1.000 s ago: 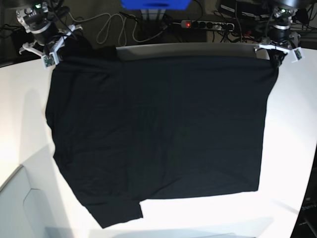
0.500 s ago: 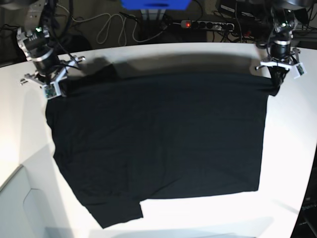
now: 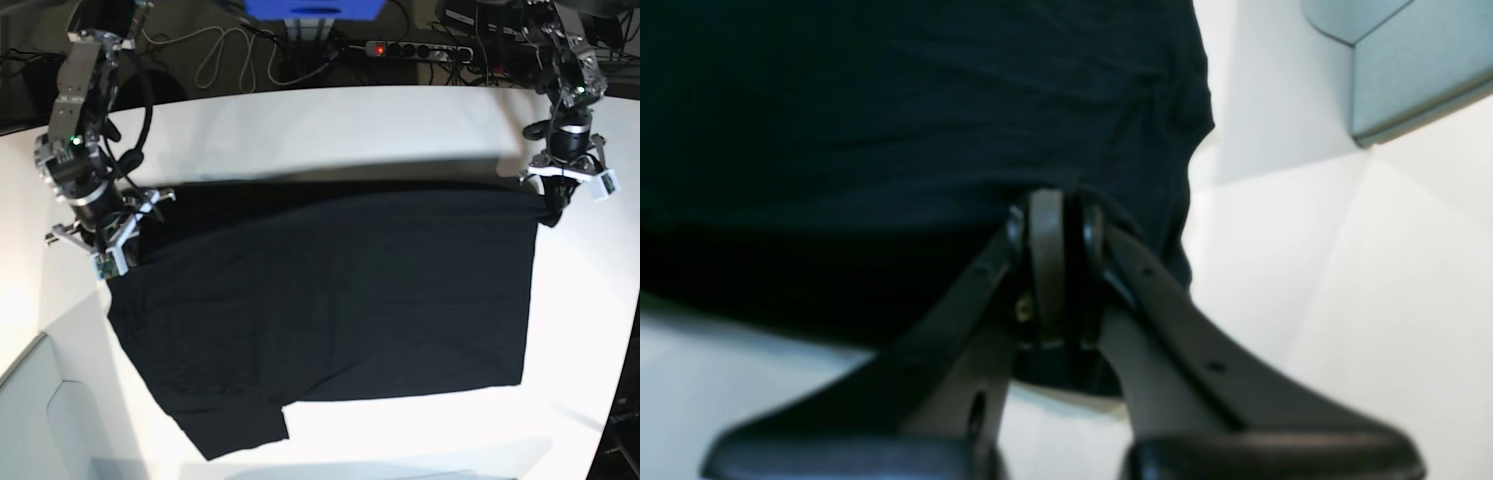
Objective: Fold the T-shirt properly
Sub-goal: 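Lift the shoulder edge with both grippers and pull it toward the robot, then hold the shoulder edge raised with both grippers, spreading it taut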
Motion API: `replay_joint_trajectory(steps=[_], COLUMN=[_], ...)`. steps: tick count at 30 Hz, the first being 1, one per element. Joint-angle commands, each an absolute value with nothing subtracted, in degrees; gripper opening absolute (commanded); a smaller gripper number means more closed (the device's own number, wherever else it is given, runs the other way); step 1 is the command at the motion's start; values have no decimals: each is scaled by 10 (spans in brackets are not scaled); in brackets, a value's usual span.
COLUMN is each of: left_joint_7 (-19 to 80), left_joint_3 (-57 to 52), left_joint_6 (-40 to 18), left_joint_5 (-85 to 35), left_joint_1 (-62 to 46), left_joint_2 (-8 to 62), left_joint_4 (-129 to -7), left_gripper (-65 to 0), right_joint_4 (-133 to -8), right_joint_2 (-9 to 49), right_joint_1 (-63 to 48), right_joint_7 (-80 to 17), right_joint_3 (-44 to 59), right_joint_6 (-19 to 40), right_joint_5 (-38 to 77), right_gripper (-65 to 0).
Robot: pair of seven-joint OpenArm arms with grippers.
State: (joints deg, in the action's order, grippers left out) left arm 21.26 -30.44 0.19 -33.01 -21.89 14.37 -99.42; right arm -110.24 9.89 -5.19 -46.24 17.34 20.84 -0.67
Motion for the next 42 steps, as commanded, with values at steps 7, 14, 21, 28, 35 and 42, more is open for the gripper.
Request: replay_joint_trajectory(steps=[7, 14, 21, 28, 35, 42], left_joint_7=[197, 197, 197, 197, 197, 197], left_joint_3=[-309, -308, -308, -308, -308, -306], left_joint_6=[0, 0, 0, 0, 0, 0], left_joint_5=[-332, -332, -332, -332, -331, -332], left_joint_1=[-198, -189, -178, -159, -124, -96], left_joint_2=[153, 153, 153, 153, 154, 162], left_joint_4=[-975, -975, -973, -972, -940, -911], left_gripper=[-650, -650, -650, -650, -650, -650], right_joint_4=[-1068, -1063, -1011, -979, -979, -982], right_joint_2=[117, 118, 118, 118, 132, 134], right_joint_1=[-3, 33, 60, 71, 65, 65], right_joint_7=[-444, -444, -442, -442, -442, -442], right_joint_3=[176, 137, 125, 127, 128, 130], right_joint_6=[211, 211, 211, 211, 211, 211], right_joint_5=[-6, -6, -6, -6, -6, -6], right_gripper=[-649, -649, -649, -649, -649, -649])
